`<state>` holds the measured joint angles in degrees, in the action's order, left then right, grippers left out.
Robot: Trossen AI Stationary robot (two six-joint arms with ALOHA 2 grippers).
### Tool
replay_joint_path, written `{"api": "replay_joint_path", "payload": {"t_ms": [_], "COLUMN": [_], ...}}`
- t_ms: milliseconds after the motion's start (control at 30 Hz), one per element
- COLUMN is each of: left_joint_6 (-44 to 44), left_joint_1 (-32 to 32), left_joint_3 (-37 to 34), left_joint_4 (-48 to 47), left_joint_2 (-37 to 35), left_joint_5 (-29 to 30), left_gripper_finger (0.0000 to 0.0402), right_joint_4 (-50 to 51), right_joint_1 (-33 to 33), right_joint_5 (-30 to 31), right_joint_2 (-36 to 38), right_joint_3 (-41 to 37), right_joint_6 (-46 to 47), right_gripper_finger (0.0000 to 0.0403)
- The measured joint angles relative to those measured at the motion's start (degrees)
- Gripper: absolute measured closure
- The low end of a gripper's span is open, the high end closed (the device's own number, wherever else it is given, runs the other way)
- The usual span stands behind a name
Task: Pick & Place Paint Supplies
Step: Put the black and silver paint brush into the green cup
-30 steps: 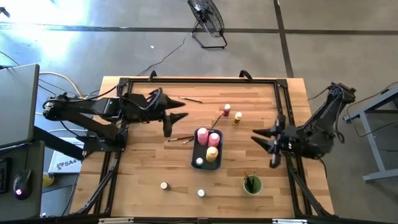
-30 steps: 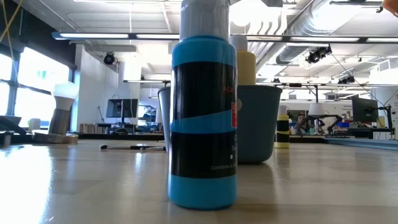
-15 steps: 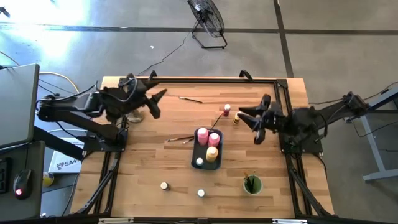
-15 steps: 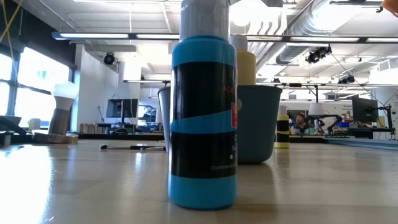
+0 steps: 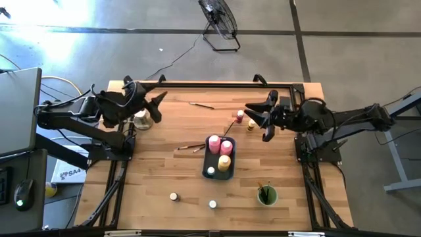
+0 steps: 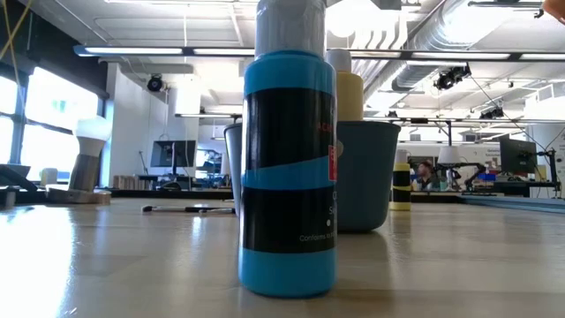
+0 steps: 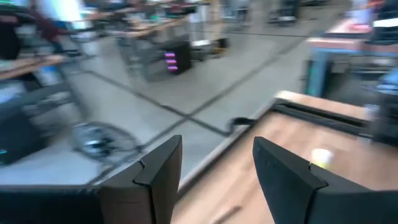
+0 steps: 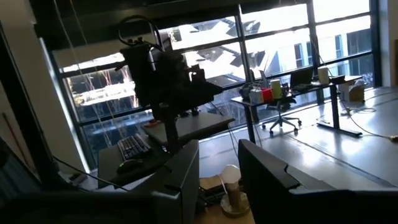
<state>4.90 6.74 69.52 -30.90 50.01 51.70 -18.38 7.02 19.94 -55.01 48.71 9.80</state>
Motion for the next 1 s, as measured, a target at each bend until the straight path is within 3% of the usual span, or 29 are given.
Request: {"api": "replay_joint_path", "payload": {"t_ms": [167, 300, 633, 1000], "left_joint_6": [1.4, -1.3, -2.1, -2.0], "left_joint_1": [0.0, 0.0, 0.0, 0.0], "left_joint_3": [0.0, 0.0, 0.0, 0.0], "left_joint_4": [-1.2, -1.0, -2.2, 0.5], "left_joint_2": [0.5, 0.4, 0.5, 0.5], "left_joint_5": [11.1, 14.6, 11.9, 9.6], "left_gripper_finger": [0.0208, 0.0208, 0.0208, 0.0208], "right_joint_4": [0.1, 0.1, 0.1, -0.9], "right_joint_1": [-1.3, -1.5, -1.5, -3.3], "right_joint_5": [-0.1, -0.1, 0.0, 1.4], "right_joint_2": [-1.3, -1.7, -1.7, -1.7], "right_joint_3": [0.0, 0.0, 0.0, 0.0], "right_joint_6": [1.9, 2.4, 1.6, -5.5], "right_gripper_finger": [0.0298, 0.0298, 0.0298, 0.0298]}}
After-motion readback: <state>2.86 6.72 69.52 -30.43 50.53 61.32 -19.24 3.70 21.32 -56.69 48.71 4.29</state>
